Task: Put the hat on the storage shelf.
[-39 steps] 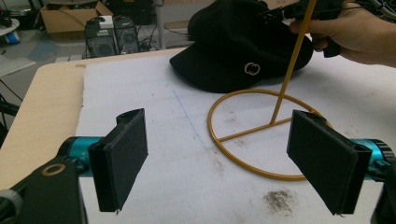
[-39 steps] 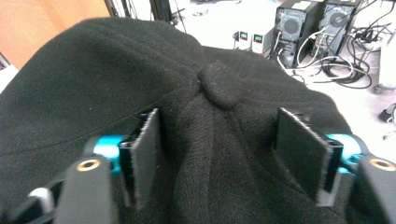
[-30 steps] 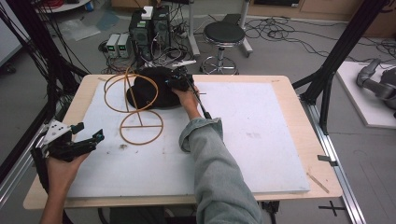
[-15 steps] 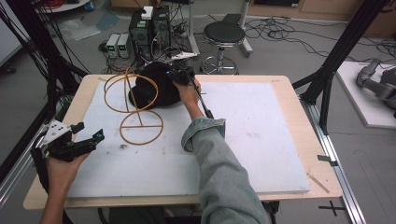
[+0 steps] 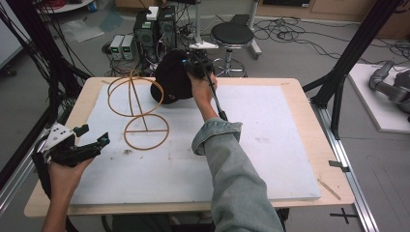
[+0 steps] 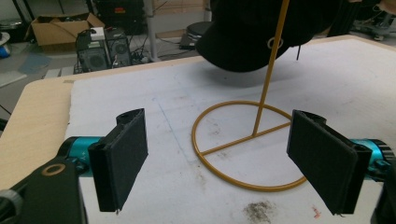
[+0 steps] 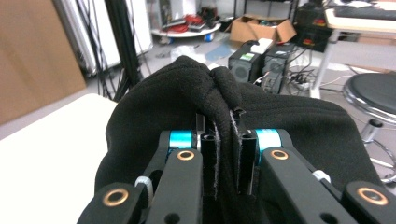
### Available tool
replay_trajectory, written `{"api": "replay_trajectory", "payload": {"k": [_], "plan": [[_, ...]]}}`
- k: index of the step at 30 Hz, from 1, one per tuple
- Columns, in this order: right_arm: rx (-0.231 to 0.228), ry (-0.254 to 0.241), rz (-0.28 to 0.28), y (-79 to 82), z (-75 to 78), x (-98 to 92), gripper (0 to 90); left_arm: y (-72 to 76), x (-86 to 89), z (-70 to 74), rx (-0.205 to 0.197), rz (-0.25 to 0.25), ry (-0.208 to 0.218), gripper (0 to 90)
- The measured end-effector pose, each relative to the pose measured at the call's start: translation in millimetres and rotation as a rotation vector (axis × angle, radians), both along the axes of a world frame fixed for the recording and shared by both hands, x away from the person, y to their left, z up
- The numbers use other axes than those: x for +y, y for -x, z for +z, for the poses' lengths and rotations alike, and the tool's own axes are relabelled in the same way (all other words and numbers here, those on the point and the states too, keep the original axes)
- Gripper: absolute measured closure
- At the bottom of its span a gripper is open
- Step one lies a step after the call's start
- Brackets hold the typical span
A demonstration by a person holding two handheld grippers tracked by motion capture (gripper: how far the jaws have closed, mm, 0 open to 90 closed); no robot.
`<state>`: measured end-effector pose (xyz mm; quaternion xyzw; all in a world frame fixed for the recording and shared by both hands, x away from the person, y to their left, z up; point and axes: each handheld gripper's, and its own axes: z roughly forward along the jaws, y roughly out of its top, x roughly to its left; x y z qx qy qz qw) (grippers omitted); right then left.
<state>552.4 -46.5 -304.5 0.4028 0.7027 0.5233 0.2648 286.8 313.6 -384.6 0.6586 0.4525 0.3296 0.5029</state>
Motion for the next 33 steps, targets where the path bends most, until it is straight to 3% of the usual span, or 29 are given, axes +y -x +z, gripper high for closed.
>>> {"api": "replay_trajectory", "payload": {"k": [3,10,18,27,33], "plan": [[-0.008,-0.046,-0.024,4.9,11.3,-12.0,85.6,0.7,-1.6,1.9,-0.008,-0.004,0.000,20.7],[-0.048,-0.101,-0.072,18.4,37.2,-33.8,85.6,1.2,-4.6,3.1,-0.011,-0.013,0.002,20.7],[-0.057,-0.188,-0.099,26.5,55.8,-57.3,85.7,2.2,-5.9,5.7,-0.020,-0.018,0.004,20.7],[-0.069,-0.239,-0.119,36.2,70.5,-69.8,85.6,3.9,-2.9,8.4,-0.027,-0.011,0.009,20.7],[-0.083,-0.277,-0.100,47.1,89.5,-73.0,85.6,4.1,-1.8,8.4,-0.030,-0.008,0.010,20.7]]}}
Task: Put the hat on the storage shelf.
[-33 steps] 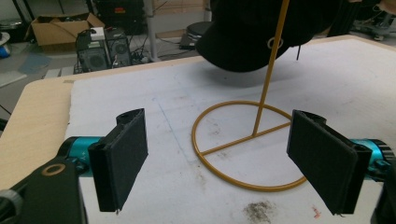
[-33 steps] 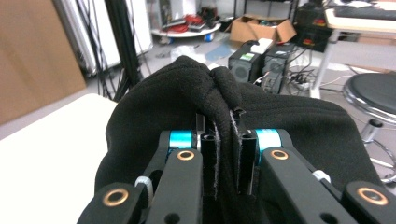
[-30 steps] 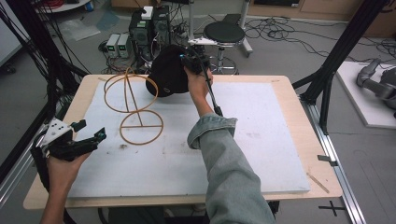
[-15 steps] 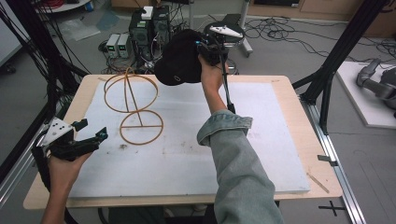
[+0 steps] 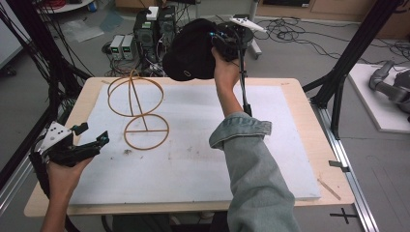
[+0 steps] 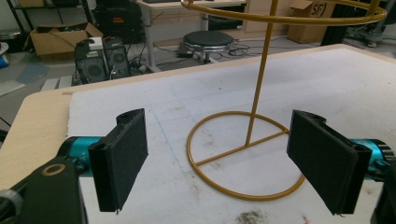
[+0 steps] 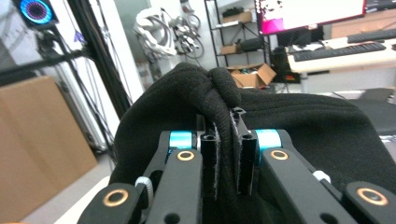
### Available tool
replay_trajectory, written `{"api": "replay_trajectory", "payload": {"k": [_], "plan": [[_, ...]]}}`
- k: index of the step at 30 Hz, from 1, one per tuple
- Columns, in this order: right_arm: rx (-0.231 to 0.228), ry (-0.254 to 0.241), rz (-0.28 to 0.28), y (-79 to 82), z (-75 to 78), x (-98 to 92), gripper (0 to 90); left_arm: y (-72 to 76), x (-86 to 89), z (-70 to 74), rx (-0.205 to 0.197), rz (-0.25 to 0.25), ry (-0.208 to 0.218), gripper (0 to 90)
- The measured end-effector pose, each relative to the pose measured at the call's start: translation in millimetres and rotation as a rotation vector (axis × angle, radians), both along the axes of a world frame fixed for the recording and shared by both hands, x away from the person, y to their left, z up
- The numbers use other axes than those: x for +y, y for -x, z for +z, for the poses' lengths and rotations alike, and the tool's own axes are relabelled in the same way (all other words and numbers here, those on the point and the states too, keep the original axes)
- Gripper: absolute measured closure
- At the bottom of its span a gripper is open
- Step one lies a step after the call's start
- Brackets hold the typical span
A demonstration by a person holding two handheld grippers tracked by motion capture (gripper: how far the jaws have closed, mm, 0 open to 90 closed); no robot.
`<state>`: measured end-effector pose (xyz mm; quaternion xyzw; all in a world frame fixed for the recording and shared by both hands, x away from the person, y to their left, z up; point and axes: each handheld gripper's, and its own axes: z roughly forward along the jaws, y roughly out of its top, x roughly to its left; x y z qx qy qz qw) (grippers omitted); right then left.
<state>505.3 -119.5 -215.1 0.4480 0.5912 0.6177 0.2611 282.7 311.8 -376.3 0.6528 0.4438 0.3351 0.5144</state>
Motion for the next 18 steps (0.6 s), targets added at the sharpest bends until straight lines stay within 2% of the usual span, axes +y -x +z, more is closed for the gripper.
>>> {"api": "replay_trajectory", "payload": {"k": [8,12,18], "plan": [[-0.038,-0.070,0.063,20.0,28.6,2.1,85.6,0.7,0.4,0.9,-0.002,0.003,0.001,20.7],[-0.062,-0.089,0.108,30.4,42.4,8.6,85.5,1.0,1.3,1.3,-0.003,0.006,-0.002,20.7],[-0.055,-0.128,0.189,40.9,51.1,22.9,85.5,1.5,1.9,1.9,-0.007,0.006,0.001,20.7]]}}
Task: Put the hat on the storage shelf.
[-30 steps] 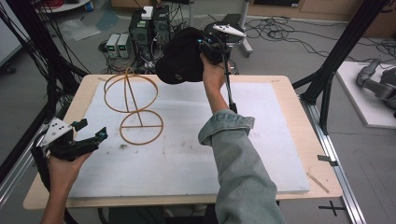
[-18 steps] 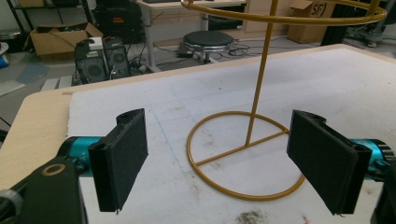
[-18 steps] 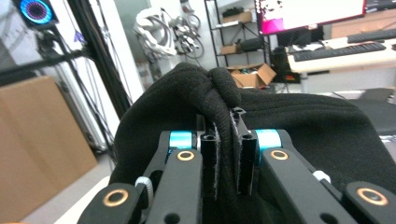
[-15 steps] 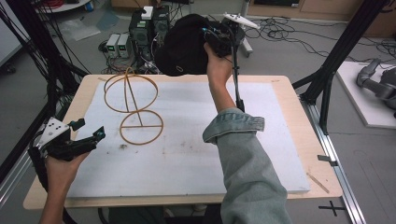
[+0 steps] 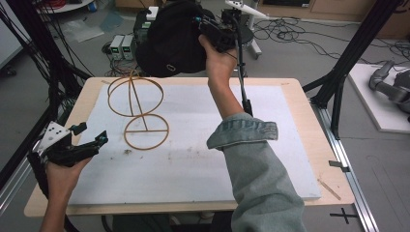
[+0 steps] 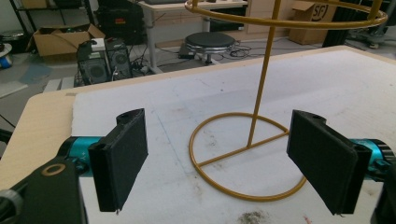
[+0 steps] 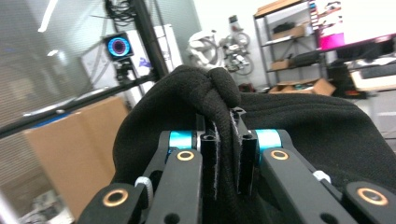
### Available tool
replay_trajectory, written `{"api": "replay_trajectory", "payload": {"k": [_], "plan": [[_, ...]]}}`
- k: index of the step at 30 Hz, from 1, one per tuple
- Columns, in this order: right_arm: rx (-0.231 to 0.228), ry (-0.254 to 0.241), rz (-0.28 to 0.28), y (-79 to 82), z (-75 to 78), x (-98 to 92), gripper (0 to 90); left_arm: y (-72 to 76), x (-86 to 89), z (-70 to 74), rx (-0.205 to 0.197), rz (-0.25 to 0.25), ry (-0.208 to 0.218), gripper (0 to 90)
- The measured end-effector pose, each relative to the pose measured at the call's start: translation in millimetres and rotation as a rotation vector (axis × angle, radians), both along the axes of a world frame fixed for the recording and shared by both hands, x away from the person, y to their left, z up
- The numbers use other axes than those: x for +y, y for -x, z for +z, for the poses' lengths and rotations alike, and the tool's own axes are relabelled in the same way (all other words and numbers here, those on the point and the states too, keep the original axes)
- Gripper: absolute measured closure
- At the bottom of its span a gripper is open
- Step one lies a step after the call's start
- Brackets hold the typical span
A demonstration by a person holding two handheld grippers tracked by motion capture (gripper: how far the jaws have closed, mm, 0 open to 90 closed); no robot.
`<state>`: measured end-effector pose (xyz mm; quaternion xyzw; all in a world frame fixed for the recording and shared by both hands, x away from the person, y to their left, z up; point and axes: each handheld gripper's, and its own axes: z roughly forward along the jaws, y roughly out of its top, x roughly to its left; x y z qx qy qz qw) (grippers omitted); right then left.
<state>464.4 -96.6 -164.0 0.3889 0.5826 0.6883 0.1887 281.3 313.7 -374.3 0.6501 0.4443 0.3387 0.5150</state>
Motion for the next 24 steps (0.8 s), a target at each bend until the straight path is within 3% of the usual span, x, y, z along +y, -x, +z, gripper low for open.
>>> {"api": "replay_trajectory", "payload": {"k": [7,15,24], "plan": [[0.027,-0.028,0.086,5.6,-1.0,20.1,85.5,0.8,1.7,1.4,-0.006,0.005,-0.001,20.7],[0.058,-0.012,0.163,9.7,-7.2,43.3,85.2,1.4,3.1,2.3,-0.007,0.009,0.000,20.7],[0.096,0.070,0.231,13.4,-21.3,73.8,84.3,1.6,3.7,2.3,-0.008,0.010,0.004,20.7]]}}
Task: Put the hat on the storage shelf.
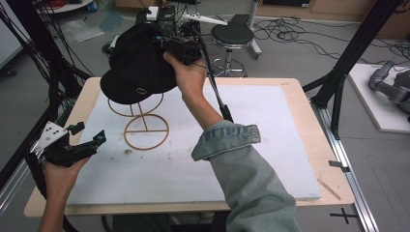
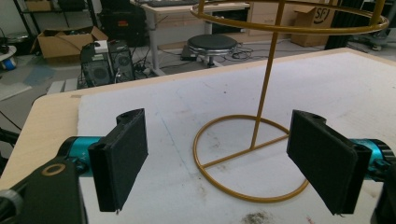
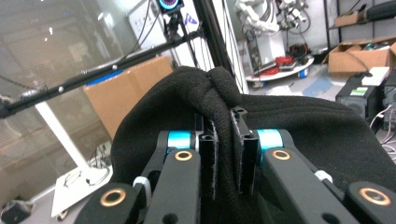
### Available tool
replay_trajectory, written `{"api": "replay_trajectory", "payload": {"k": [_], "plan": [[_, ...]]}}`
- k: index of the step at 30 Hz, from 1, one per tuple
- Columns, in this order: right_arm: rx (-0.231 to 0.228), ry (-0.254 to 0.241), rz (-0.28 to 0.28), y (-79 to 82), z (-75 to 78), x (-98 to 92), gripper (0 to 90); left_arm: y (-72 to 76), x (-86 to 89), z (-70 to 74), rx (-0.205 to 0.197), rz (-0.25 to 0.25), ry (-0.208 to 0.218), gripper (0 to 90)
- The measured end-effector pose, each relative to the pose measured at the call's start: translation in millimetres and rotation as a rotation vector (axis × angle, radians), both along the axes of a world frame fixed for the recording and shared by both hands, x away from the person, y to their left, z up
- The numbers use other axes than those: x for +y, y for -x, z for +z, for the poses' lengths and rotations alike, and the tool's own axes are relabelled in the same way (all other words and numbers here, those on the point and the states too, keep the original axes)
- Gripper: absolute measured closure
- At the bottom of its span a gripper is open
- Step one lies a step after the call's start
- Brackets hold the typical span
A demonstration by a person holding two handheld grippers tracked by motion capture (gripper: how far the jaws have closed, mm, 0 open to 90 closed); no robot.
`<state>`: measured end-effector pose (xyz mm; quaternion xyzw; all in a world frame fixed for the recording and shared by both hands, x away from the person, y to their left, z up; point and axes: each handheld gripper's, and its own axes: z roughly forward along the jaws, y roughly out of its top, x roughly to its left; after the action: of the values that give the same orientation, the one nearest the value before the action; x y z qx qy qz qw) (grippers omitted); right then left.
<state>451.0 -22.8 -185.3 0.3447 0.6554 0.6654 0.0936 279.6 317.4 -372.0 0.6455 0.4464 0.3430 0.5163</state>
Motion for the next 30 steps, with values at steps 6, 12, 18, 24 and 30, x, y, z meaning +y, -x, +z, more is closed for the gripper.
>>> {"api": "replay_trajectory", "payload": {"k": [6,12,18,24,30], "plan": [[0.021,0.035,0.024,-0.9,-11.9,14.3,83.3,0.1,1.1,0.1,-0.002,0.000,-0.002,20.7],[0.046,0.056,0.036,-1.2,-21.1,23.5,82.2,0.0,0.0,0.2,0.003,-0.007,-0.006,20.8],[0.056,0.080,0.053,-1.2,-30.1,33.6,81.4,0.8,0.6,1.5,0.004,-0.011,-0.005,21.0],[0.075,0.098,0.063,-1.3,-42.2,42.2,80.0,0.7,0.5,1.2,0.008,-0.022,-0.007,21.1],[0.078,0.114,0.070,0.5,-49.4,48.1,78.3,0.1,-1.3,0.5,0.011,-0.029,-0.011,21.1]]}}
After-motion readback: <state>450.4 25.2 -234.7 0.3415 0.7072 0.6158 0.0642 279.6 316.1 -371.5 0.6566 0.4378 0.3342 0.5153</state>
